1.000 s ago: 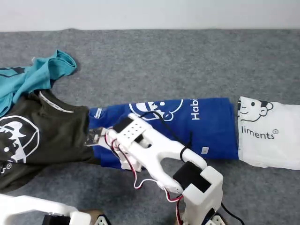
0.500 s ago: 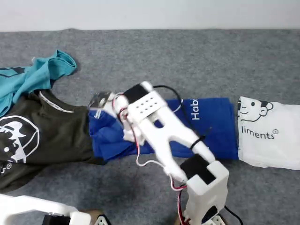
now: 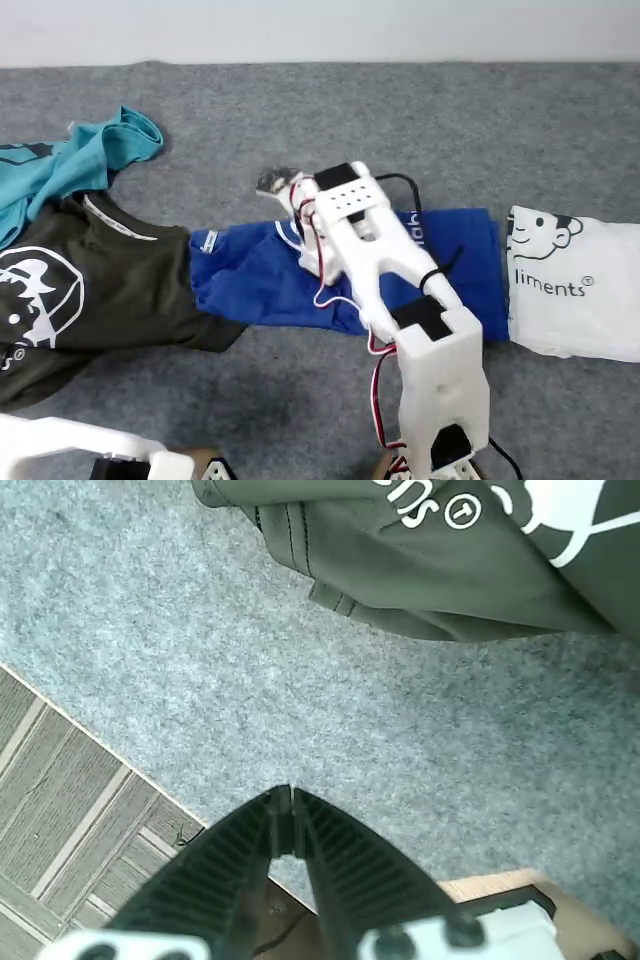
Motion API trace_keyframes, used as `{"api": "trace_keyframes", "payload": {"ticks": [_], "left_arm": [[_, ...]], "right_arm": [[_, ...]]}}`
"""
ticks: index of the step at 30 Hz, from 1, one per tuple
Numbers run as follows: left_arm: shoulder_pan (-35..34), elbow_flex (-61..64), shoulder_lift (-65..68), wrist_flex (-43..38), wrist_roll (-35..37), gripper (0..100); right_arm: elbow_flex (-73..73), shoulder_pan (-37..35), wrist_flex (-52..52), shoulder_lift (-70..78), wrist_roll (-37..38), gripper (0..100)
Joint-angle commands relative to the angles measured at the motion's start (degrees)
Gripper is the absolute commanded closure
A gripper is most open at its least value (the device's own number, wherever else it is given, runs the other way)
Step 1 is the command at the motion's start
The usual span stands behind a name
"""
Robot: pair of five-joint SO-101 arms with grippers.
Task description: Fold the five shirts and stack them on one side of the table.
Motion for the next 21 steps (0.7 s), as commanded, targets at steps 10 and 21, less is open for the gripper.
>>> {"api": "trace_keyframes", "payload": {"ticks": [10, 21], "left_arm": [[0.79, -1.54, -1.49, 0.35, 0.18, 100], [6.15, -4.97, -2.64, 8.88, 0.18, 100]], "right_arm": [[-23.30, -1.80, 15.69, -0.48, -1.32, 89.9], [-22.86, 3.21, 17.45, -3.03, -2.29, 98.9]]}}
